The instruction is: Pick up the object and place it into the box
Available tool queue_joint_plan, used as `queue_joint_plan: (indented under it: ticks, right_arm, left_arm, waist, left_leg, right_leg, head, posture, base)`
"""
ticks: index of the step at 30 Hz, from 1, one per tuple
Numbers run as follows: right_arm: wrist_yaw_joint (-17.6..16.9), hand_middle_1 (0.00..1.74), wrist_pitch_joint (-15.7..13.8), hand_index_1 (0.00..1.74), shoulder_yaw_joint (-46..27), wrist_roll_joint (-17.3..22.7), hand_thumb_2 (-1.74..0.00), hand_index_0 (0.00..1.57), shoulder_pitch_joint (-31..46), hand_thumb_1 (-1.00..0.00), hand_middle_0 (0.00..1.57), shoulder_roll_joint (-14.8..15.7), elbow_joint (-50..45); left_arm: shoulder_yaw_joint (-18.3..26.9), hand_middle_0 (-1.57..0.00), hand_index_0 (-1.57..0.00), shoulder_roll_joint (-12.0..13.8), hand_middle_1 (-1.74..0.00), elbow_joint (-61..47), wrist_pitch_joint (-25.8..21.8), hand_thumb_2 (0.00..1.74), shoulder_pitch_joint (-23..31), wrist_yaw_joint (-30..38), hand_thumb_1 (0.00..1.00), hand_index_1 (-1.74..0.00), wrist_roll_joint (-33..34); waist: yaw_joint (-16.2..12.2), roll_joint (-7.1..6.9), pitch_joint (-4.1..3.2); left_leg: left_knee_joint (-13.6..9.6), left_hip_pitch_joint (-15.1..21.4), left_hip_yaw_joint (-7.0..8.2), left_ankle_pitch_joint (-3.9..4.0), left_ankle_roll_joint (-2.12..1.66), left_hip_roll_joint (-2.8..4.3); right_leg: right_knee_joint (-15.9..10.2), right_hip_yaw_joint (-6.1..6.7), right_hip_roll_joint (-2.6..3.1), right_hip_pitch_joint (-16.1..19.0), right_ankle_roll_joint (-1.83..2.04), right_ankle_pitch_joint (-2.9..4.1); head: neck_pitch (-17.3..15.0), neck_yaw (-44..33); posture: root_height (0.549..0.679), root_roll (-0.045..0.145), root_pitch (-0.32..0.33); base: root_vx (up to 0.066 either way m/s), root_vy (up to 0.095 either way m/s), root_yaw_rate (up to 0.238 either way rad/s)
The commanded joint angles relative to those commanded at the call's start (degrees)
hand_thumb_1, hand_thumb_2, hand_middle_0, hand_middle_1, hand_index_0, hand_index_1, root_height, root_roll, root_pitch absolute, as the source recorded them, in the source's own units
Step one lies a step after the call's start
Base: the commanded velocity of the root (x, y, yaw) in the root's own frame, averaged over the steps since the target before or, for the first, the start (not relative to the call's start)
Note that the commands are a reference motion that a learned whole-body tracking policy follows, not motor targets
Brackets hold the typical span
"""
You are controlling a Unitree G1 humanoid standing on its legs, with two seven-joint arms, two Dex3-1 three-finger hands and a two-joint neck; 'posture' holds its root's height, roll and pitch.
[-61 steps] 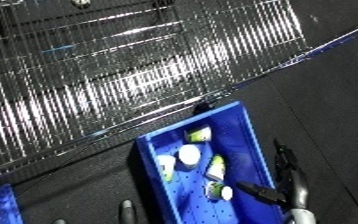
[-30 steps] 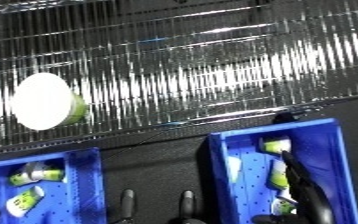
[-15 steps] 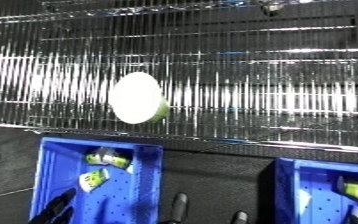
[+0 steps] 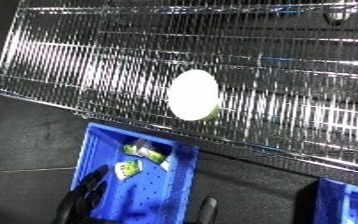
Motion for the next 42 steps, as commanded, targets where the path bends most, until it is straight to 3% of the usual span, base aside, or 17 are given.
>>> queue_joint_plan:
  ticks: [6,13,18,23,33,42]
  right_arm:
    - [0.63,0.00,-1.20,0.00,-1.18,1.54,0.00,0.00,1.83,0.00,0.00,-0.16,0.63]
    - [1.31,0.00,-0.75,0.00,-2.25,3.73,0.00,0.00,3.48,0.00,0.00,-1.86,0.39]
    - [1.59,0.00,-0.44,0.00,-3.01,5.14,0.00,0.00,4.42,0.00,0.00,-2.26,1.07]
    - [1.91,0.00,-0.70,0.00,-3.79,6.29,0.00,0.00,5.39,0.00,0.00,-2.02,1.95]
    - [2.86,0.00,-0.93,0.00,-4.53,7.76,0.00,0.00,6.25,0.00,0.00,-1.08,2.68]
    - [4.23,0.00,0.21,0.00,-3.73,6.59,0.00,0.00,5.26,0.00,0.00,-1.59,2.92]
  left_arm:
    - [-2.28,0.00,0.00,0.70,0.00,-12.02,-4.41,0.00,2.11,-3.08,0.00,0.00,0.02]
    - [-4.95,0.00,0.00,6.06,0.00,-28.98,-6.15,0.00,3.92,-6.08,0.00,0.00,-1.66]
    - [-4.44,0.00,0.00,9.37,0.00,-39.66,-6.19,0.00,4.35,-6.18,0.00,0.00,-3.88]
    - [-1.99,0.00,0.00,10.70,0.00,-48.26,-7.80,0.00,5.11,-5.43,0.00,0.00,-6.94]
    - [2.00,0.00,0.00,10.29,0.00,-55.02,-8.93,0.00,4.52,1.26,0.00,0.00,-2.82]
    - [0.20,0.00,0.00,9.12,0.00,-51.24,-7.38,0.00,0.20,5.75,0.00,0.00,2.86]
  waist:
    - [1.89,-0.21,0.00]
    - [3.36,0.15,0.00]
    - [4.25,0.43,0.00]
    - [5.14,0.49,0.00]
    - [5.69,-0.41,0.00]
    - [3.84,-1.59,0.00]
  left_leg:
    - [-0.41,-0.58,-0.93,-0.26,0.10,-0.48]
    - [-0.79,-0.76,-1.73,-0.53,0.07,-1.08]
    - [-0.64,-1.06,-2.13,-0.84,0.11,-1.62]
    - [-0.49,-1.47,-2.51,-1.15,0.16,-2.25]
    - [-0.31,-1.67,-2.91,-1.39,0.28,-2.62]
    - [0.51,-1.72,-2.05,-1.65,0.59,-1.88]
  right_leg:
    - [-0.06,-1.28,-0.57,-0.06,0.19,0.15]
    - [-0.27,-2.40,-1.30,0.26,0.27,0.35]
    - [-0.35,-3.00,-1.82,0.33,0.34,0.56]
    - [-0.44,-3.49,-2.11,0.18,0.38,0.82]
    - [-0.54,-3.65,-2.04,0.12,0.50,1.22]
    - [-0.21,-2.14,-0.99,-0.38,0.40,1.30]
  head:
    - [-0.46,3.69]
    - [-0.78,8.01]
    - [-0.58,11.66]
    - [-0.62,15.61]
    - [-0.28,17.61]
    - [-0.07,13.02]
  posture:
    - [0.650,0.041,0.064]
    - [0.652,0.040,0.069]
    - [0.652,0.041,0.071]
    - [0.653,0.040,0.076]
    - [0.653,0.036,0.077]
    - [0.652,0.032,0.074]
  base:
    - [0.016,-0.022,0.154]
    - [0.019,-0.003,0.123]
    - [0.020,-0.005,0.113]
    - [0.018,-0.018,0.100]
    - [0.021,-0.029,0.015]
    - [0.013,0.017,-0.140]
